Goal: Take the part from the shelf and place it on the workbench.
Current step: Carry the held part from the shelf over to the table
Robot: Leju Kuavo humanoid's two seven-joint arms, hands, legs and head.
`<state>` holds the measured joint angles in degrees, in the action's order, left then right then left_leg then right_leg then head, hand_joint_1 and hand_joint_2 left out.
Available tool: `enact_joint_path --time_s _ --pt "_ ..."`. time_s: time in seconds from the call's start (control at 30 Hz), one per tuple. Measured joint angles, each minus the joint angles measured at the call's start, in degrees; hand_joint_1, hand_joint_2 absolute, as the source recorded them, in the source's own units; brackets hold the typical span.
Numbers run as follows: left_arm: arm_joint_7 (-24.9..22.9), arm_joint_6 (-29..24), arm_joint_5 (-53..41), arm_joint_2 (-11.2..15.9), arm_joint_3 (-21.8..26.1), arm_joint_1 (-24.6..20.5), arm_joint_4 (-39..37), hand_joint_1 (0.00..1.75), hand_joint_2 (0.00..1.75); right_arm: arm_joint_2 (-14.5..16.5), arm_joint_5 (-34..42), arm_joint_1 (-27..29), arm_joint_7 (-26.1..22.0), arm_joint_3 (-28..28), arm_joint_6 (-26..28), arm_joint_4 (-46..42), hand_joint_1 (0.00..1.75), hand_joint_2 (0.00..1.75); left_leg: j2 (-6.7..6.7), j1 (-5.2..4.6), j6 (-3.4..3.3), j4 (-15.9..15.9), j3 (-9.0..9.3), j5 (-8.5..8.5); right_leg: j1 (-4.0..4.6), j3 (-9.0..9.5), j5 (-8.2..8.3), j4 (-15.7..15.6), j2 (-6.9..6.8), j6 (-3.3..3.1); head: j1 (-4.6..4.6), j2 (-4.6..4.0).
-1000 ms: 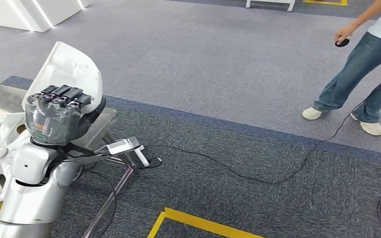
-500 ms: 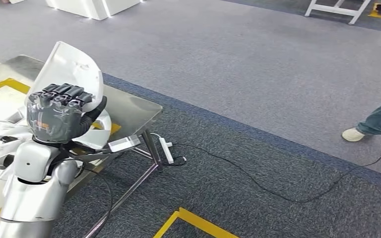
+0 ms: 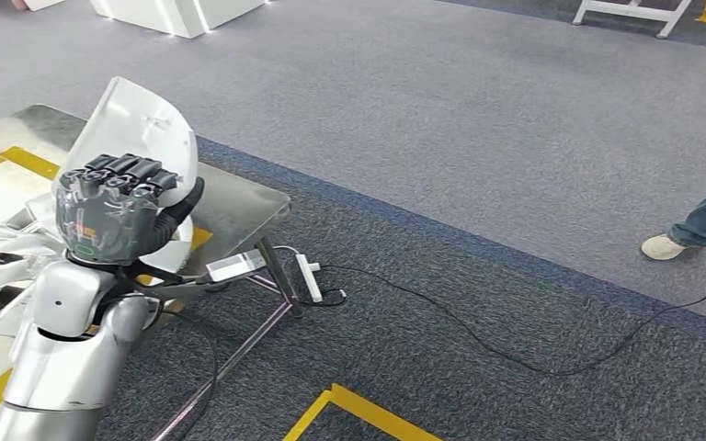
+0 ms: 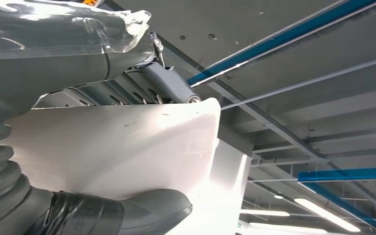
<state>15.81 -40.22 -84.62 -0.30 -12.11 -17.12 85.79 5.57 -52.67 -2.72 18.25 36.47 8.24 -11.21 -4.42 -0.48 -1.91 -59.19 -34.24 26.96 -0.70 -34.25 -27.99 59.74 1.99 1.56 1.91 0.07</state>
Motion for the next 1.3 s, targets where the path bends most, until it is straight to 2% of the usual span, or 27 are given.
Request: enact_joint_path --time_s 0.07,0.37,0.47,0.67,1.0,1.3 --pt "0.0 0.0 0.1 0.0 0.0 -0.1 0.0 1.75 1.75 0.0 0.6 0.0 0.1 0.2 -0.8 0.0 0.0 0.0 0.02 0.02 0.34 -0.1 -0.05 0.07 0.01 -0.04 -0.06 0.1 0.02 -0.04 -0.01 -0.01" --pt "1.1 0.0 0.4 -0.4 -0.6 -1.5 -1.7 1.75 1.75 0.0 0.6 0.0 4.9 1.0 -6.5 0.0 0.0 0.0 0.05 0.07 0.53 -1.1 -0.67 0.38 0.0 -0.37 -0.24 0.6 0.03 0.07 -0.03 0.0" --pt "0.8 0.0 0.2 -0.5 -0.8 -1.6 -2.2 1.75 1.75 0.0 0.3 0.1 5.2 1.1 -5.8 0.0 0.0 0.0 0.06 0.07 0.44 -1.3 -0.79 0.44 -0.01 -0.41 -0.25 0.7 0.03 0.1 -0.02 -0.01" --pt "-0.2 0.0 0.1 -0.5 -0.9 -1.6 -2.4 1.75 1.75 0.0 1.2 0.1 2.2 2.0 -1.1 0.0 0.0 0.0 0.06 0.01 0.4 -1.3 -0.86 0.46 -0.06 -0.42 -0.23 0.7 0.02 0.16 -0.03 -0.01" --pt "0.1 0.0 0.4 -0.3 -0.9 -1.4 -2.4 1.75 1.75 0.0 0.9 0.1 0.0 2.7 0.3 0.0 0.0 0.0 0.06 -0.02 0.36 -1.3 -0.86 0.48 -0.09 -0.42 -0.22 0.7 0.02 0.17 -0.02 0.01" --pt "1.2 0.0 1.4 -0.1 -0.9 -1.1 -2.4 1.75 1.75 0.0 0.7 0.0 -0.1 2.7 0.3 0.0 0.0 0.0 0.06 -0.01 0.37 -1.3 -0.86 0.48 -0.09 -0.41 -0.22 0.7 0.02 0.17 -0.03 -0.01"
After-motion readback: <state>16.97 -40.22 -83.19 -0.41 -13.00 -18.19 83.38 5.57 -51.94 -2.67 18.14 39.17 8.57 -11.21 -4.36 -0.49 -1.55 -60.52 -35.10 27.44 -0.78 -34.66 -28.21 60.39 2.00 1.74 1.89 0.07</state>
